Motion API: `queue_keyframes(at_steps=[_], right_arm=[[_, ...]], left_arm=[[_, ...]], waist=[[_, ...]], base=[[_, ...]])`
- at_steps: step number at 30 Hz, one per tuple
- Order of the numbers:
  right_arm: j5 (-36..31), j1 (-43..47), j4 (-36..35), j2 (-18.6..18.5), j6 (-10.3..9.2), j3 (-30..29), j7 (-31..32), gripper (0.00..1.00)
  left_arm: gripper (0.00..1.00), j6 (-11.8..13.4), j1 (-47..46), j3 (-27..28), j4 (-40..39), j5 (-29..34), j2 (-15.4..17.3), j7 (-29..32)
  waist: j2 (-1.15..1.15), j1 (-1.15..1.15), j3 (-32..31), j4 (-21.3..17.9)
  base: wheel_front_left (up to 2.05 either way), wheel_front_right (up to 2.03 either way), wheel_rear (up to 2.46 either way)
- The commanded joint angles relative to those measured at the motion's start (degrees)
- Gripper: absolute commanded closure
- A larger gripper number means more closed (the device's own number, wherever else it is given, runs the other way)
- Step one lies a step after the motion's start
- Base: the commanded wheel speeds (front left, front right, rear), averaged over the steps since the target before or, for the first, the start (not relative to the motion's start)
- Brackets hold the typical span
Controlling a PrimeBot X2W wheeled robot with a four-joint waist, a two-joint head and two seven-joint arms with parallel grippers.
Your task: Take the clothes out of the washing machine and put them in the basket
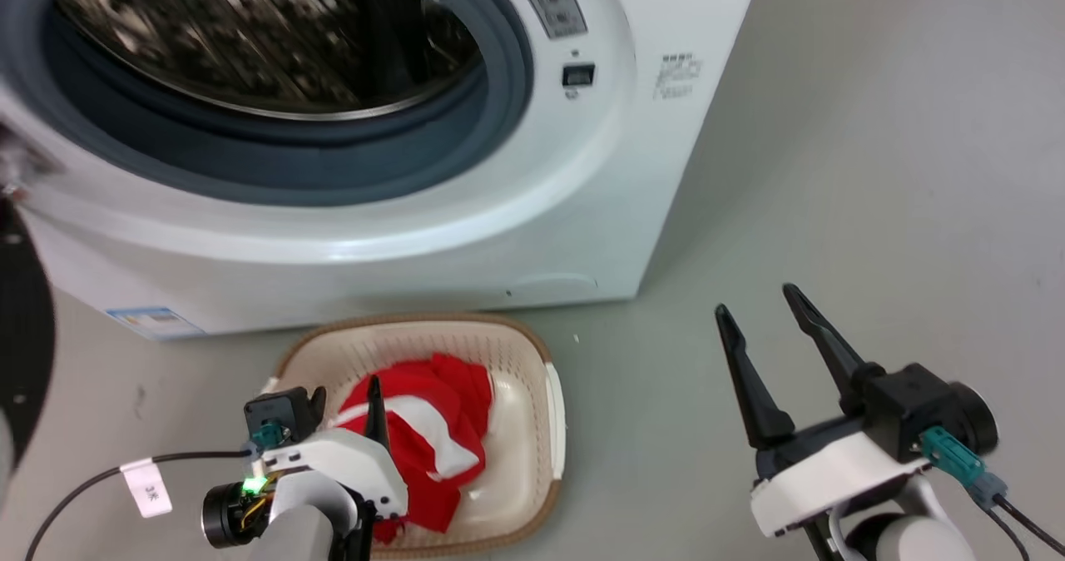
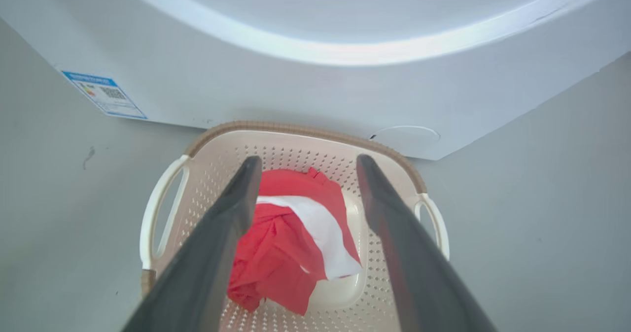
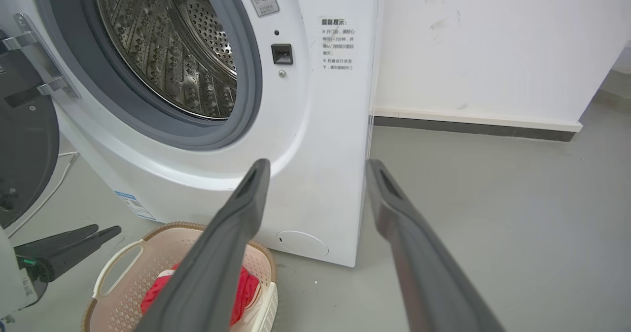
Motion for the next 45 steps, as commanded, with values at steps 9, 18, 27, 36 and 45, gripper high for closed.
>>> queue_keyframes(at_steps=[9, 18, 27, 36, 45], right_arm=[[-0.29, 6.42, -0.99, 0.09, -0.04, -3.25, 1.97, 0.0], [-0.25, 10.31, -1.8, 0.09, -0.04, -6.8, 3.41, 0.0], [-3.21, 13.33, -2.33, 0.09, -0.04, -10.49, 4.54, 0.0], [-5.37, 16.31, -3.21, 0.1, -0.05, -12.64, 6.01, 0.0], [-5.45, 16.44, -3.57, 0.09, -0.04, -12.43, 6.62, 0.0]], left_arm=[[0.0, -0.25, 8.66, -0.33, -17.27, 5.45, -0.18, -0.12], [0.0, 0.12, 14.69, -2.04, -35.7, 10.71, 0.63, -0.12], [0.0, 1.15, 21.34, -2.93, -45.23, 12.82, 2.67, 1.59], [0.0, 1.85, 25.7, -2.58, -46.85, 11.82, 3.54, 4.35], [0.0, 1.91, 24.64, -2.16, -44.77, 10.5, 4.38, 4.76]], waist=[[0.0, 0.01, -13.64, 5.6], [0.0, 0.01, -18.07, 7.52], [0.0, 0.01, -20.15, 8.1], [0.0, 0.01, -20.78, 7.24], [0.0, 0.01, -20.75, 5.8]], base=[[0.0, 0.0, 0.0], [0.0, 0.0, 0.0], [0.0, 0.0, 0.0], [0.0, 0.0, 0.0], [0.0, 0.0, 0.0]])
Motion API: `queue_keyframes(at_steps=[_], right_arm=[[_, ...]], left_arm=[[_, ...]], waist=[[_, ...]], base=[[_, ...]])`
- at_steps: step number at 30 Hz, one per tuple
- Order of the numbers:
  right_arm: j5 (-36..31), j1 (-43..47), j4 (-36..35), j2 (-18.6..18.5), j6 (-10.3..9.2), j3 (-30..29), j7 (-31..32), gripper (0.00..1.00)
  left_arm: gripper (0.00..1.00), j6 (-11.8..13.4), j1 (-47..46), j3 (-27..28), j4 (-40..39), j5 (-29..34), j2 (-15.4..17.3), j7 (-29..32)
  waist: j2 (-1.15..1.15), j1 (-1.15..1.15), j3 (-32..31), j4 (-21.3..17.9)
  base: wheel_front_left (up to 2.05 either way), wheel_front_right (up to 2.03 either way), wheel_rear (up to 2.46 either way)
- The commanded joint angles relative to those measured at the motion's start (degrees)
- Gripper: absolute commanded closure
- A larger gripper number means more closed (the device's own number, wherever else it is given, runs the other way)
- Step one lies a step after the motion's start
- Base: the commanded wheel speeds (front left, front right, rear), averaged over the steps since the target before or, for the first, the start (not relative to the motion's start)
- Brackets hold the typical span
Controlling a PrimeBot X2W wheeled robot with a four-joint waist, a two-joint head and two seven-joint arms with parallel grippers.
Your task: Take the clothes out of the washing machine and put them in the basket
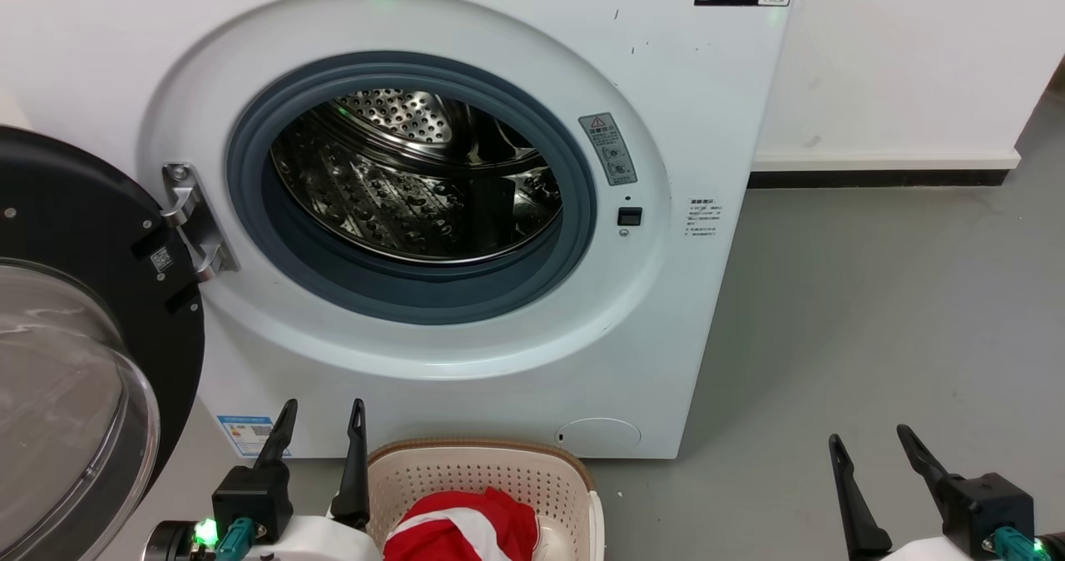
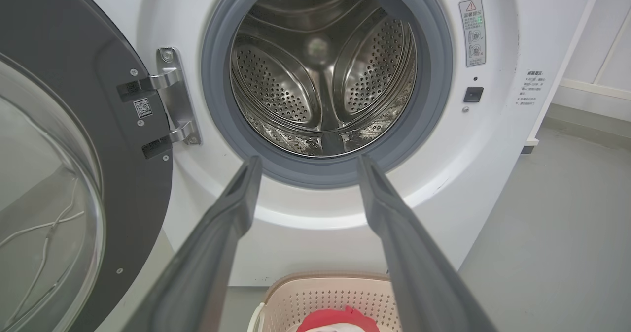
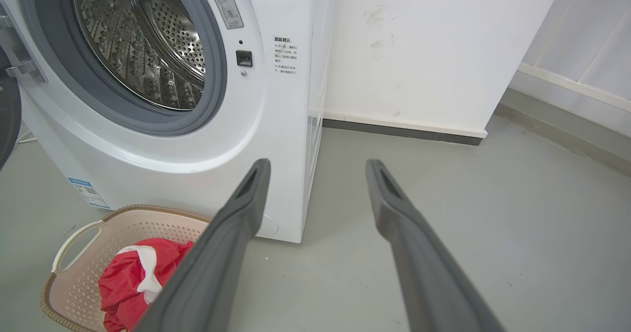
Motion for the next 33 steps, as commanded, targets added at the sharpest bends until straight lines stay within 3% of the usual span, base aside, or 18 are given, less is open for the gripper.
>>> queue_keyframes(at_steps=[1, 27, 28, 33], right_arm=[[-0.09, 0.03, -0.05, 0.11, -0.04, 0.18, 0.07, 0.0], [1.42, -0.25, 0.86, 0.11, -0.04, 0.74, -0.85, 0.0], [1.21, -0.02, 0.87, 0.0, 0.0, 0.71, -0.59, 1.0], [3.28, 0.37, 2.49, 0.0, 0.01, 1.0, -0.79, 1.0]], left_arm=[[0.0, 0.24, -0.6, 0.02, 0.28, -0.16, 0.41, -0.13], [0.0, 1.39, -0.75, -0.66, -0.07, -1.05, 1.29, -0.16], [1.0, 1.27, -0.55, -0.62, 0.07, -0.85, 1.21, -0.03], [1.0, 1.01, -0.06, -0.16, 2.17, -2.62, 0.86, 0.72]], waist=[[0.0, 0.0, -0.03, -0.35], [0.0, 0.0, 0.62, -0.61], [0.0, 0.0, 0.63, -0.6], [0.0, 0.0, 0.69, -0.6]], base=[[0.0, 0.0, 0.0], [0.0, 0.0, 0.0], [0.0, 0.0, 0.0], [0.0, 0.0, 0.0]])
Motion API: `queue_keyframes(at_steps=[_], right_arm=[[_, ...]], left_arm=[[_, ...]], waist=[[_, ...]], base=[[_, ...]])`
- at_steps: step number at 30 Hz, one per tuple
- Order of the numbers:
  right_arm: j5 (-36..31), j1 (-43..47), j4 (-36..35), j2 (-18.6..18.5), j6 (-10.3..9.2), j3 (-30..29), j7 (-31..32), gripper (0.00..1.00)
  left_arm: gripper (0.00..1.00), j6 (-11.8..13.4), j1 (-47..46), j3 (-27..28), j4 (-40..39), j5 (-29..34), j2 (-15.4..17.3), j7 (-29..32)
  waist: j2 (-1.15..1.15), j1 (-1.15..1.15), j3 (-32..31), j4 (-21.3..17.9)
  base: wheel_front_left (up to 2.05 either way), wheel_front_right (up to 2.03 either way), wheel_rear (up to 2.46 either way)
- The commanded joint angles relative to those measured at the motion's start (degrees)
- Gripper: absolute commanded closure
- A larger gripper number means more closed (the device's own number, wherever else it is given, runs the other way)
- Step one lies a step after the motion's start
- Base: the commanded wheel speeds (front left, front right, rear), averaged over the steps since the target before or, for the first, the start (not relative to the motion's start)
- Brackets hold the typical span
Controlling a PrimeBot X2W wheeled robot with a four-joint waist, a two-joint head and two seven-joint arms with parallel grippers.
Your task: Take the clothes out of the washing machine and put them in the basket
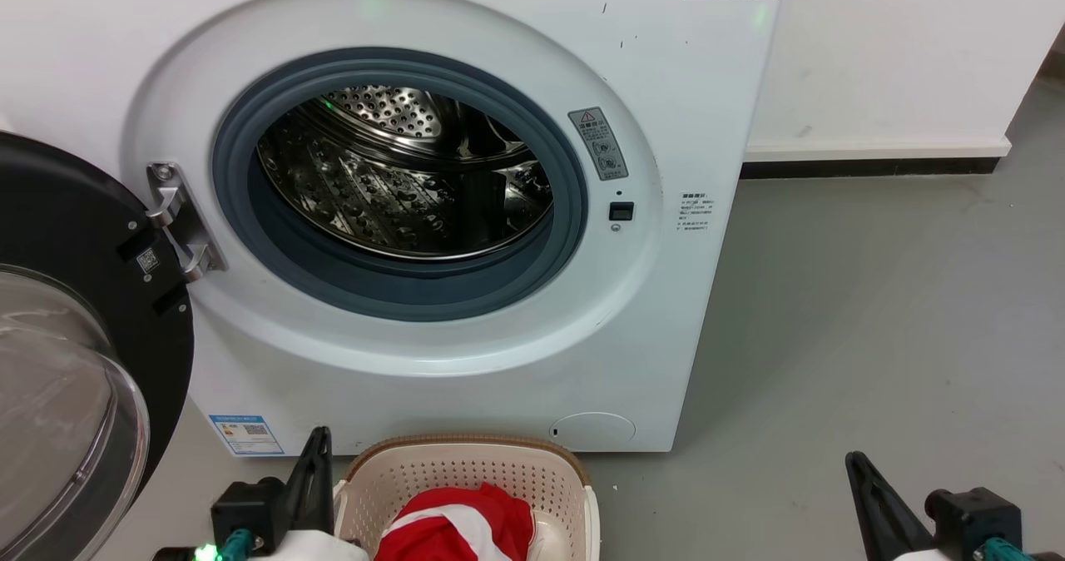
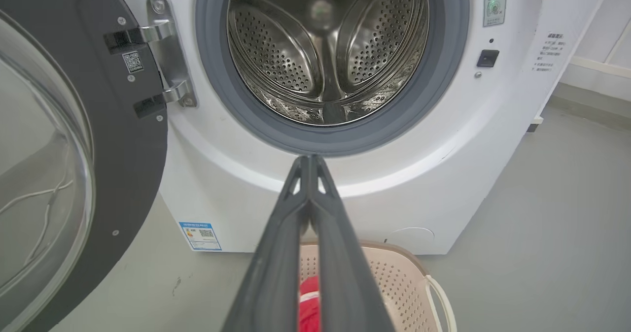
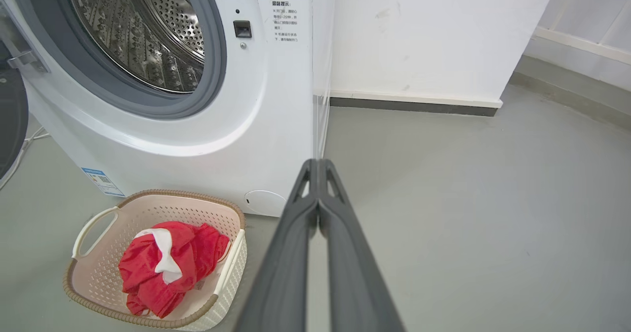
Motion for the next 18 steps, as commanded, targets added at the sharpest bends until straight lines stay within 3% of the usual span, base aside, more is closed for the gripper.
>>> queue_keyframes(at_steps=[1, 18], right_arm=[[2.6, -0.42, -0.62, -0.07, 0.0, 0.14, -0.31, 1.0], [23.81, -5.07, 4.01, -1.3, -0.01, 0.24, -0.59, 1.0]], left_arm=[[1.0, -0.37, -1.27, 0.84, -0.38, -2.18, -0.01, 0.51], [1.0, -2.74, -3.22, 3.32, 0.6, -20.31, -1.12, 3.86]], waist=[[0.0, 0.0, 0.04, 0.0], [0.0, 0.0, 0.6, -0.07]], base=[[0.0, 0.0, 0.0], [0.0, 0.0, 0.0]])
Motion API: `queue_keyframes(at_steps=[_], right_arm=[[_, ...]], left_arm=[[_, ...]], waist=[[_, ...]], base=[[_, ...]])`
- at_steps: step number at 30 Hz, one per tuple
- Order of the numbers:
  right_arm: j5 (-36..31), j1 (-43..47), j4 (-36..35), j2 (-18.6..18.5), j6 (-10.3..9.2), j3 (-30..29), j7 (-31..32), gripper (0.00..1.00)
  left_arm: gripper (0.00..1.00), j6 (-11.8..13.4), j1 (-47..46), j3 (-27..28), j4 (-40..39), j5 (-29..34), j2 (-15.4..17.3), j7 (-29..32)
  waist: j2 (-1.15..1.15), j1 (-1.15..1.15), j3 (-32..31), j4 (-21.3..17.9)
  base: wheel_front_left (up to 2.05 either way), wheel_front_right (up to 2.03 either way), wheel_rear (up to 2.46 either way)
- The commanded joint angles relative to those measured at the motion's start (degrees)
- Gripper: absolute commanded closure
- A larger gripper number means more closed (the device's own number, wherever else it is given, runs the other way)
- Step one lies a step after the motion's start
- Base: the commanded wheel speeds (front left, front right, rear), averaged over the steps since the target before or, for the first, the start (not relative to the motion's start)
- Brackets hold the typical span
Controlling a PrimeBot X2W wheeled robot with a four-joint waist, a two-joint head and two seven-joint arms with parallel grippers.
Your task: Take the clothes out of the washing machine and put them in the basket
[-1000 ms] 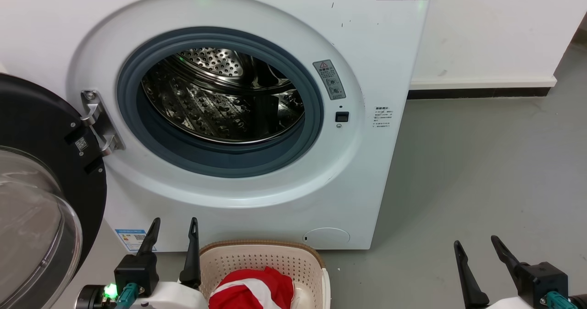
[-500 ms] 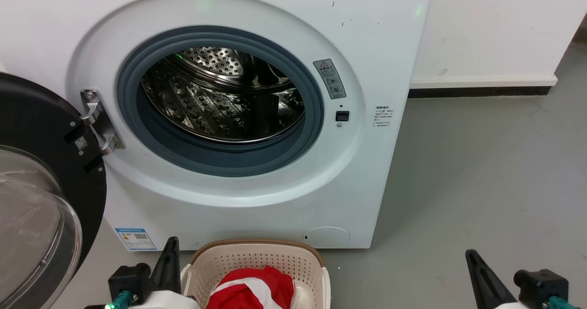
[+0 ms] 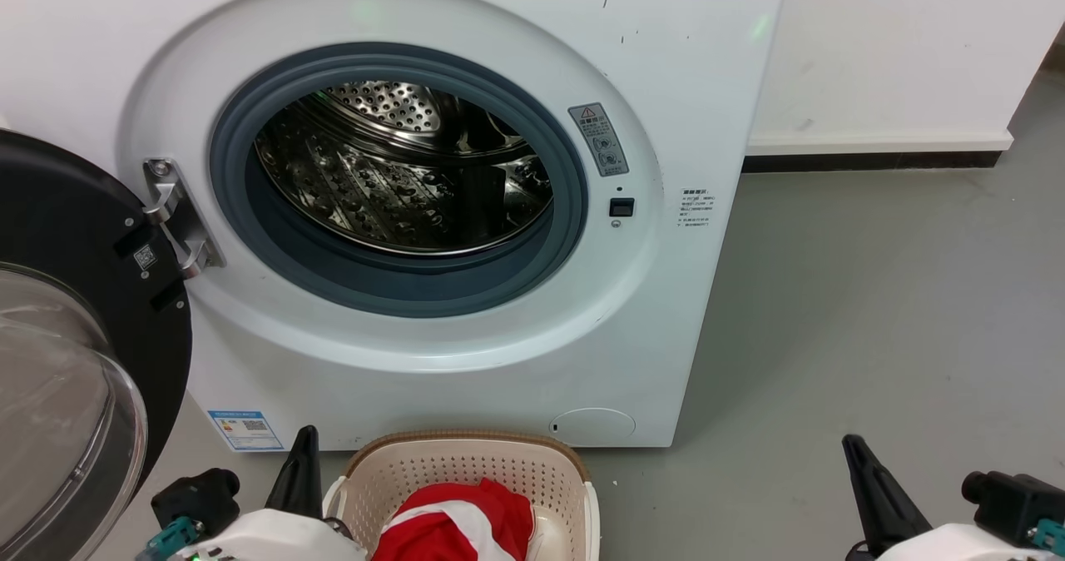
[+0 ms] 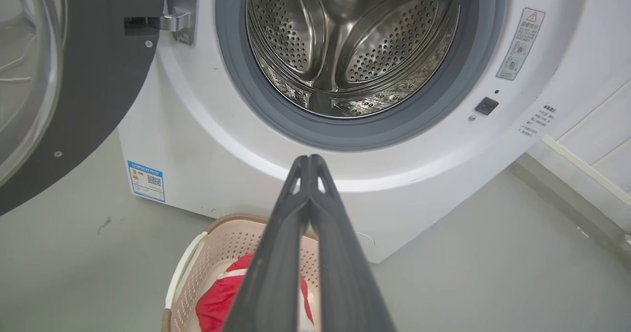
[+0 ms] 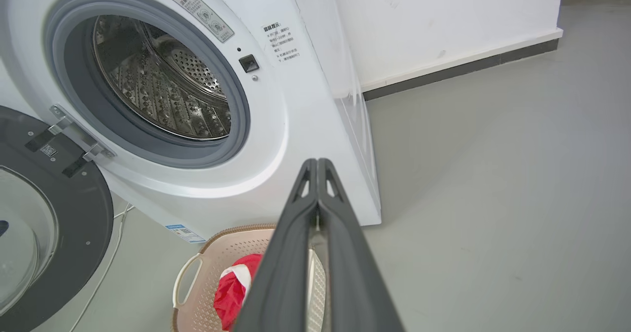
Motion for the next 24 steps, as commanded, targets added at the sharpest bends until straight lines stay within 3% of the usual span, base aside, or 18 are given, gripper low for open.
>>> queue_keyframes(at_steps=[1, 24], right_arm=[[2.71, -2.13, -0.18, -0.56, -0.01, 0.03, -0.41, 1.0], [26.13, -6.96, 4.78, -1.21, -0.02, -0.52, -0.25, 1.0]], left_arm=[[1.0, -0.43, -2.09, 0.58, -0.54, -2.2, 0.03, 0.37], [1.0, -3.18, -4.52, 3.69, 0.96, -22.9, -1.24, 4.45]], waist=[[0.0, 0.0, 0.04, -0.01], [0.0, 0.0, 0.86, -0.09]], base=[[0.0, 0.0, 0.0], [0.0, 0.0, 0.0]])
